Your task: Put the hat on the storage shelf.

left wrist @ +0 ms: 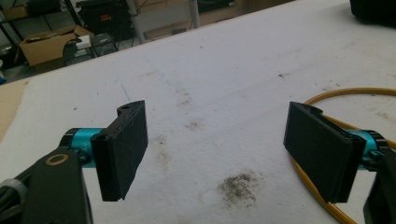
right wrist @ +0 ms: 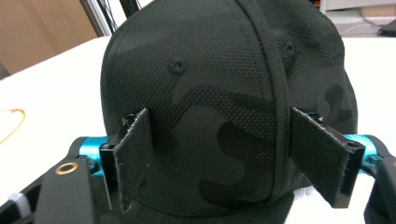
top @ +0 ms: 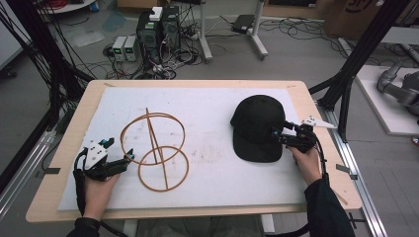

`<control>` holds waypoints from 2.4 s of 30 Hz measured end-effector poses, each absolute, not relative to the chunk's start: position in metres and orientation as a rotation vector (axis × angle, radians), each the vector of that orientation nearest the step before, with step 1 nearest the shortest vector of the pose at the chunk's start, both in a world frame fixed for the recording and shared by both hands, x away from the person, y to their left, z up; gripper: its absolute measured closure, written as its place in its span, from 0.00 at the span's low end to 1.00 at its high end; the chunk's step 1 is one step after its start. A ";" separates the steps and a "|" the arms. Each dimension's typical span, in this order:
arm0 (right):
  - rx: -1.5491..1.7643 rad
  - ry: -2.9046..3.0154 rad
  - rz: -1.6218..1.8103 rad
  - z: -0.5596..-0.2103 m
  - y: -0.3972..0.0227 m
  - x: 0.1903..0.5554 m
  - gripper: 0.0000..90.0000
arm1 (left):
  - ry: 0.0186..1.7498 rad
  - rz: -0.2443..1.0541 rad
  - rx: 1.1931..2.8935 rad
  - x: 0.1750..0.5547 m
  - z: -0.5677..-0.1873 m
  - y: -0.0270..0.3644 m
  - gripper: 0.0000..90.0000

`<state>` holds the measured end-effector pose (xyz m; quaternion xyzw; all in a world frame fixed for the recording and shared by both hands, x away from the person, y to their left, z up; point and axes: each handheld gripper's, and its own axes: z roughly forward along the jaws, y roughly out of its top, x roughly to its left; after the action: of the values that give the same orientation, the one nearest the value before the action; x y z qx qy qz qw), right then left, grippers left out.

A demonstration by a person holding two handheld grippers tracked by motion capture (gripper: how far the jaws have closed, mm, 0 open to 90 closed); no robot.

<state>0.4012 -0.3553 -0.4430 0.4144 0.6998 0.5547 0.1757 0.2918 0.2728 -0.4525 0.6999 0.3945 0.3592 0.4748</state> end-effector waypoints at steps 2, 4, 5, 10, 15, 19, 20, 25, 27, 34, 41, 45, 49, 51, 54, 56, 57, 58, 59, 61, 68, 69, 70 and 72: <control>1.148 2.005 1.547 -0.443 -0.353 0.401 0.37 | 0.962 0.886 1.714 0.291 -0.453 0.273 0.24; 1.101 2.032 1.498 -0.441 -0.350 0.398 0.57 | 0.962 0.886 1.716 0.292 -0.453 0.272 0.24; 1.050 2.061 1.473 -0.439 -0.347 0.395 0.68 | 0.962 0.884 1.718 0.292 -0.453 0.272 0.24; 1.005 2.046 1.354 -0.438 -0.336 0.390 0.82 | 0.967 0.883 1.717 0.292 -0.453 0.272 0.24; 1.000 2.030 1.330 -0.437 -0.339 0.388 0.92 | 0.968 0.880 1.722 0.292 -0.453 0.272 0.24; 1.010 2.027 1.342 -0.436 -0.339 0.386 0.96 | 0.967 0.882 1.724 0.292 -0.452 0.272 0.25; 1.017 2.033 1.348 -0.435 -0.340 0.385 0.96 | 0.965 0.883 1.720 0.292 -0.453 0.272 0.24; 1.002 2.034 1.399 -0.428 -0.342 0.375 0.97 | 0.971 0.879 1.724 0.293 -0.452 0.272 0.25; 0.980 2.041 1.424 -0.424 -0.339 0.370 0.97 | 0.972 0.878 1.724 0.293 -0.453 0.272 0.25; 0.955 2.056 1.408 -0.429 -0.335 0.362 0.89 | 0.974 0.876 1.729 0.293 -0.452 0.272 0.25; 0.976 1.985 1.416 -0.432 -0.332 0.370 0.54 | 0.978 0.876 1.733 0.294 -0.452 0.271 0.25; 1.006 1.985 1.464 -0.434 -0.334 0.377 0.52 | 0.971 0.877 1.737 0.294 -0.452 0.271 0.25; 0.952 2.073 1.533 -0.433 -0.333 0.385 0.71 | 0.966 0.884 1.735 0.293 -0.453 0.270 0.25; 0.944 2.070 1.522 -0.433 -0.332 0.384 0.73 | 0.962 0.887 1.738 0.293 -0.453 0.270 0.25; 0.921 2.098 1.525 -0.433 -0.329 0.384 0.86 | 0.962 0.892 1.733 0.292 -0.453 0.270 0.25; 0.913 2.092 1.508 -0.432 -0.329 0.383 0.94 | 0.957 0.893 1.738 0.292 -0.453 0.270 0.25; 0.913 2.092 1.508 -0.432 -0.329 0.383 0.94 | 0.957 0.893 1.736 0.292 -0.453 0.269 0.25; 0.918 2.091 1.503 -0.431 -0.329 0.382 0.95 | 0.957 0.894 1.735 0.293 -0.453 0.269 0.25; 0.920 2.090 1.498 -0.431 -0.328 0.382 0.96 | 0.957 0.894 1.738 0.293 -0.453 0.269 0.25; 0.926 2.088 1.503 -0.431 -0.328 0.381 0.96 | 0.957 0.894 1.736 0.293 -0.453 0.269 0.25; 0.921 2.099 1.512 -0.428 -0.329 0.376 0.97 | 0.960 0.891 1.738 0.293 -0.453 0.269 0.25; 0.920 2.095 1.517 -0.428 -0.329 0.376 0.95 | 0.961 0.891 1.741 0.293 -0.453 0.269 0.25; 0.920 2.095 1.517 -0.428 -0.329 0.376 0.95 | 0.958 0.889 1.744 0.293 -0.453 0.269 0.25; 0.912 2.094 1.510 -0.428 -0.329 0.377 0.87 | 0.958 0.892 1.744 0.293 -0.453 0.269 0.25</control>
<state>0.3766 -0.3290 -0.4283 0.3265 0.7492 0.5402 0.2006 0.2930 0.2692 -0.4528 0.7092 0.3895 0.3629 0.4621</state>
